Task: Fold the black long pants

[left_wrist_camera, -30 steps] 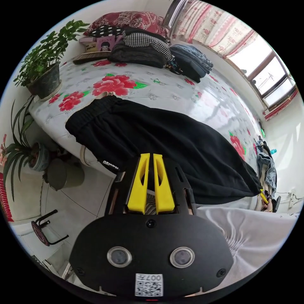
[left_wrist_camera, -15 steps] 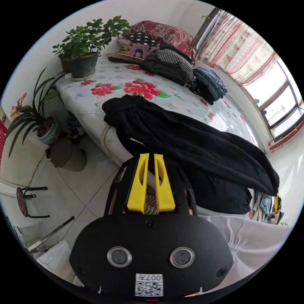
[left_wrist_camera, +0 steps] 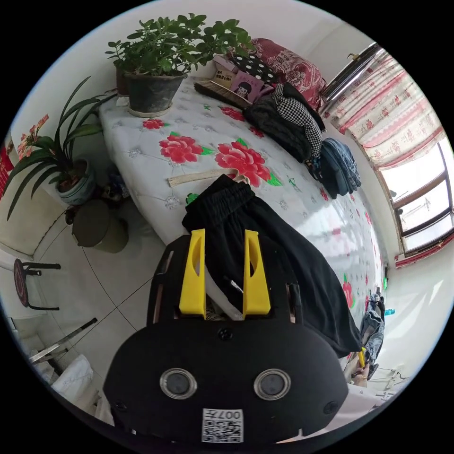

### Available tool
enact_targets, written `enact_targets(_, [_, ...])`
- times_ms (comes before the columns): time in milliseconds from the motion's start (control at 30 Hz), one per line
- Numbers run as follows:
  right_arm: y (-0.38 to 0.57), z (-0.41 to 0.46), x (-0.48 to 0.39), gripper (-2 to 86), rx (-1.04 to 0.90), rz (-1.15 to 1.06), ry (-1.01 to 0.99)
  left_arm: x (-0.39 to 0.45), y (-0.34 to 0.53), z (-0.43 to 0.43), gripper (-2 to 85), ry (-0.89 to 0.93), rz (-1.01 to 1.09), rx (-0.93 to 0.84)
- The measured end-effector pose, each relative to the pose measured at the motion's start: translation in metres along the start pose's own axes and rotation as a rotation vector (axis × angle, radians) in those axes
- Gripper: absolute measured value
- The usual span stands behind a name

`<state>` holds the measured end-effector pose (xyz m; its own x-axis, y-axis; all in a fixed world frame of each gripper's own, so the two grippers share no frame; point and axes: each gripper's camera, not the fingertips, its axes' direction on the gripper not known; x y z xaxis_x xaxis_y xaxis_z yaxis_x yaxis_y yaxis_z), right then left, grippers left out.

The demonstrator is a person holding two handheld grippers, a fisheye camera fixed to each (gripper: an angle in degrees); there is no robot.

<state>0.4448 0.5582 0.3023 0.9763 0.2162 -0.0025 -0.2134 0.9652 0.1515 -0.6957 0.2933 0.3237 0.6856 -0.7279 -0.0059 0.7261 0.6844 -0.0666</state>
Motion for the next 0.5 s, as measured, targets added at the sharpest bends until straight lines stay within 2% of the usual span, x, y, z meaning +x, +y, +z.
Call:
enact_targets(133, [0.005, 0.011, 0.000, 2.7, -0.005, 0.013, 0.036, 0.032, -0.047, 0.028, 13.2, -0.183, 0.198, -0.033])
enact_targets(200, [0.008, 0.016, 0.000, 2.7, -0.004, 0.025, 0.060, 0.046, -0.057, 0.050, 13.0, -0.251, 0.298, -0.107])
enact_targets(267, [0.011, 0.023, 0.001, 2.6, -0.002, 0.032, 0.085, 0.058, -0.061, 0.082, 11.1, -0.392, 0.396, -0.206])
enact_targets(300, [0.013, 0.028, 0.002, 2.6, -0.004, 0.044, 0.102, 0.061, -0.060, 0.089, 10.4, -0.400, 0.428, -0.238])
enact_targets(367, [0.015, 0.037, 0.002, 2.5, -0.007, 0.061, 0.117, 0.071, -0.069, 0.094, 3.6, -0.351, 0.536, -0.266])
enact_targets(433, [0.011, 0.046, -0.004, 2.4, -0.018, 0.070, 0.105, 0.074, -0.092, 0.091, 1.9, -0.313, 0.565, -0.324])
enact_targets(500, [0.000, 0.050, -0.017, 2.4, -0.019, 0.054, 0.067, 0.078, -0.122, 0.070, 0.9, -0.229, 0.588, -0.288])
